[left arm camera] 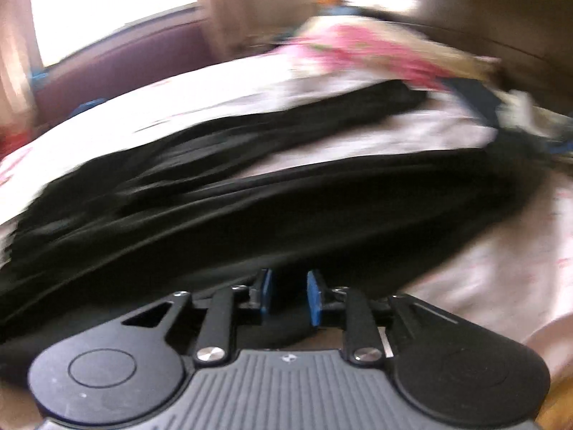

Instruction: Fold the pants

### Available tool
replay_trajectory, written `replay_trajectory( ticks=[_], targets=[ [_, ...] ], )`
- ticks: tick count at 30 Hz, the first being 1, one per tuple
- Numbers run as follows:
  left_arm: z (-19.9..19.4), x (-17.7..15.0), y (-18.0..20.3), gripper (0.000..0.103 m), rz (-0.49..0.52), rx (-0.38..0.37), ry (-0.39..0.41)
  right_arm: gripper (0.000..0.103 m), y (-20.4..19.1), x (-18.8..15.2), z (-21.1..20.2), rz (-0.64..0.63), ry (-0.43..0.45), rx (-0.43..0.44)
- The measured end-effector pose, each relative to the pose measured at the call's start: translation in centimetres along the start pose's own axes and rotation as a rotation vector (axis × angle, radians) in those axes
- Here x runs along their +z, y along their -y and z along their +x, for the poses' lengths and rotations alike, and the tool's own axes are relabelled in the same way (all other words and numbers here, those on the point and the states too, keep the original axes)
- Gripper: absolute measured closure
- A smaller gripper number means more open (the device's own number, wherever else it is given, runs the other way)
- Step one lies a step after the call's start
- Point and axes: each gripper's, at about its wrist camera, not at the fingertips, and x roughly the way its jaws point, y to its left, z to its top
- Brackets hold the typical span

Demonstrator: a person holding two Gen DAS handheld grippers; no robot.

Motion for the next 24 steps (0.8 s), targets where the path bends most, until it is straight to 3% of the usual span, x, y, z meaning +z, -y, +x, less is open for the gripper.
replay_trajectory(
  ticks=[2,5,9,12,14,15,16,17,19,21,24],
  targets=[
    [-1.4,-1.6,-5.0,0.064,-0.063,0.112,-0.014,0.075,-2.7,-0.3,-1.4,-0.070,0.019,0.043],
    [-2.6,-3.9,-11.6,0.063,-0.159,0.260,-0.036,0.075,-9.2,-0.9,-2.8,-0.233,0.006,0.212],
    [-3.3,-5.0,-18.4,0.063,-0.281,0.360,-0.006,0.074,-21.0,-2.6,-3.7,-0.509,-0.016,0.501],
    [-2.9,-5.5,-22.2,0.056,-0.319,0.431,0.012,0.074,-29.3,-4.6,-4.1,-0.682,-0.027,0.699],
    [-1.7,-6.5,-24.2,0.056,-0.346,0.516,-0.054,0.074,-34.3,-6.1,-4.2,-0.791,-0.014,0.792],
    [-1.4,-7.6,-25.6,0.049,-0.373,0.544,-0.093,0.074,-36.1,-6.9,-4.0,-0.824,-0.022,0.819],
    [-1.3,-8.5,-26.6,0.041,-0.410,0.522,-0.109,0.073,-38.1,-7.6,-3.6,-0.853,-0.046,0.843],
    [-1.6,-9.5,-27.5,0.041,-0.461,0.485,-0.103,0.071,-39.6,-8.1,-2.8,-0.876,-0.091,0.858],
    [-2.6,-10.2,-27.8,0.040,-0.448,0.455,-0.076,0.067,-41.6,-9.2,-1.0,-0.923,-0.192,0.853],
    [-3.2,-9.6,-26.7,0.040,-0.367,0.481,-0.082,0.065,-41.4,-9.2,-1.0,-0.929,-0.200,0.865],
    [-3.8,-7.6,-26.6,0.041,-0.353,0.446,-0.065,0.069,-39.5,-6.6,-2.0,-0.947,-0.197,0.921]
  ],
)
